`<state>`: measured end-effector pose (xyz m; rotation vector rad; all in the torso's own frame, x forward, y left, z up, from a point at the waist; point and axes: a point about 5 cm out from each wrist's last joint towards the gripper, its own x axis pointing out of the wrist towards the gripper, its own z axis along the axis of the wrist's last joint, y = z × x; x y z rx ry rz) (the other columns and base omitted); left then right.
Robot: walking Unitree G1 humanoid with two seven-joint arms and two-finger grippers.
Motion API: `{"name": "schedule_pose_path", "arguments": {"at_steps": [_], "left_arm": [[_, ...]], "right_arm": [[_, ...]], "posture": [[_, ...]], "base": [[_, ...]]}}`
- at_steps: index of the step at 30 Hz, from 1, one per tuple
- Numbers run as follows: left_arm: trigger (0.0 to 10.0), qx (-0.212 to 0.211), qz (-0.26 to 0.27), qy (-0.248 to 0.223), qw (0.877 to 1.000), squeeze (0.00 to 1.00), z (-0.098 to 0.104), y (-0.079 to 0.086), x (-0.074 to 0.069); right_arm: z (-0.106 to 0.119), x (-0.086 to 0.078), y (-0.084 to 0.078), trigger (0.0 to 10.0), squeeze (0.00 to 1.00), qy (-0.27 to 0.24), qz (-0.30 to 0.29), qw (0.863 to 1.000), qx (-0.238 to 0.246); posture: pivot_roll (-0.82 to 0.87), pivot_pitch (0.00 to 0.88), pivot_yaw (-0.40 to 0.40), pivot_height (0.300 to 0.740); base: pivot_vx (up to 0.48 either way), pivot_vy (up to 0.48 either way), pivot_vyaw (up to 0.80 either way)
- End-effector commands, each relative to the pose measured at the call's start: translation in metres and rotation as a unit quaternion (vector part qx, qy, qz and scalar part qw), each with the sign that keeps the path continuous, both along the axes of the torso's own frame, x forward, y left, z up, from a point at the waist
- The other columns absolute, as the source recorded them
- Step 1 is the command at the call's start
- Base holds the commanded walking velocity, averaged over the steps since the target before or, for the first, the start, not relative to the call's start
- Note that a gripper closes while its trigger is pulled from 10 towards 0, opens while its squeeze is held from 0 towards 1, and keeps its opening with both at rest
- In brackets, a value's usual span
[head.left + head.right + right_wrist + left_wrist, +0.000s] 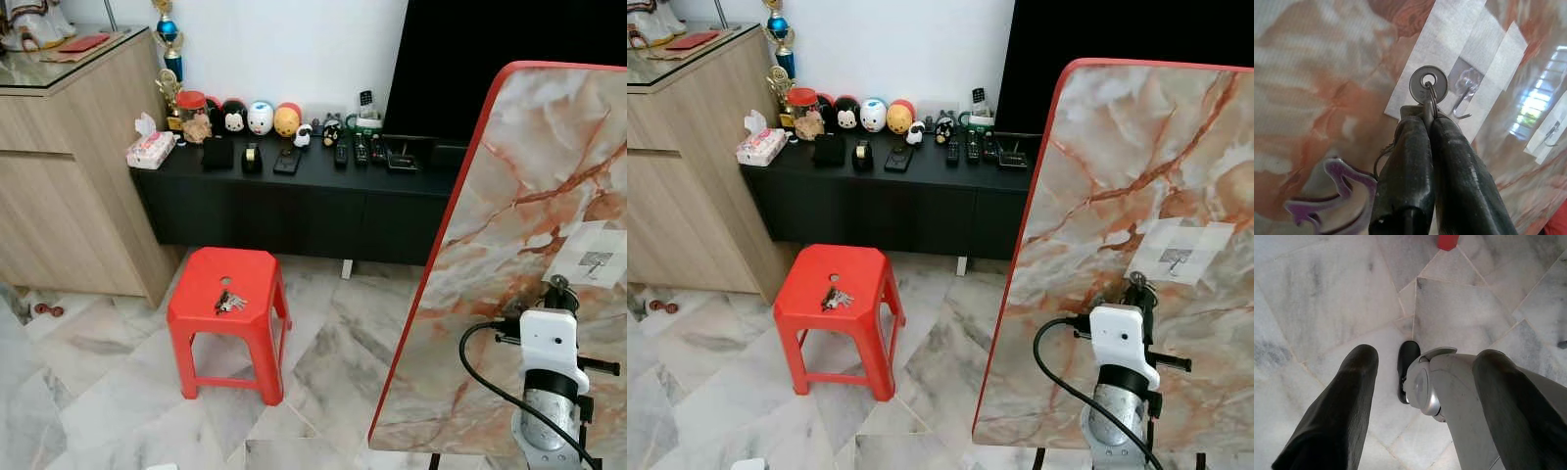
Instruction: Hang keys on a hook
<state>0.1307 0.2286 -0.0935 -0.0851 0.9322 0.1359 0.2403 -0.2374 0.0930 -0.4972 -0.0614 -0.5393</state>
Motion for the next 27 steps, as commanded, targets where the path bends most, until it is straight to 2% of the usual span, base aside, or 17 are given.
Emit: {"name": "schedule_pose_path", "arguments": {"at_steps": [1,5,7,11,15,17,21,27], "left_arm": [[10.0,0.000,-0.005,0.003,1.000,0.00,-0.001,-0.001,-0.001],[10.0,0.000,-0.005,0.003,1.000,0.00,-0.001,-0.001,-0.001],[10.0,0.001,-0.004,0.003,1.000,0.00,-0.001,-0.001,-0.001],[10.0,0.001,-0.004,0.003,1.000,0.00,-0.001,-0.001,-0.001],[10.0,0.001,-0.006,0.003,1.000,0.00,0.000,0.000,0.000],[10.0,0.001,-0.007,0.003,1.000,0.00,0.000,0.000,0.000],[10.0,0.000,-0.007,0.002,1.000,0.00,0.000,0.000,0.000],[10.0,0.000,-0.006,0.002,1.000,0.00,0.000,0.000,0.000]], "right_arm": [[0.007,0.000,-0.004,10.0,0.00,-0.010,-0.005,1.000,-0.004],[0.011,0.001,-0.003,10.0,0.00,-0.020,-0.007,1.000,-0.012],[0.015,-0.002,-0.005,10.0,0.00,-0.028,-0.024,0.999,-0.024],[0.016,-0.007,-0.010,10.0,0.00,-0.034,-0.050,0.998,-0.018],[0.014,-0.025,-0.026,10.0,0.00,-0.032,-0.112,0.993,-0.004],[0.014,-0.027,-0.029,10.0,0.00,-0.031,-0.124,0.992,-0.003],[0.019,-0.025,-0.033,10.0,0.00,-0.039,-0.132,0.990,-0.005],[0.020,-0.013,-0.033,10.0,0.00,-0.043,-0.122,0.991,0.016]], "posture": [[0.11,0.000,-0.063,0.740],[0.11,0.000,-0.065,0.740],[0.11,0.000,-0.066,0.740],[0.11,0.000,-0.065,0.740],[0.10,0.000,-0.062,0.740],[0.10,0.000,-0.061,0.740],[0.10,0.000,-0.061,0.740],[0.11,0.000,-0.059,0.740]], "base": [[0.000,0.000,0.00],[0.000,0.000,0.00],[0.000,0.000,0.00],[0.000,0.000,0.00],[0.000,0.000,0.00],[0.000,0.000,0.00],[0.000,0.000,0.00],[0.000,0.000,0.00]]}}
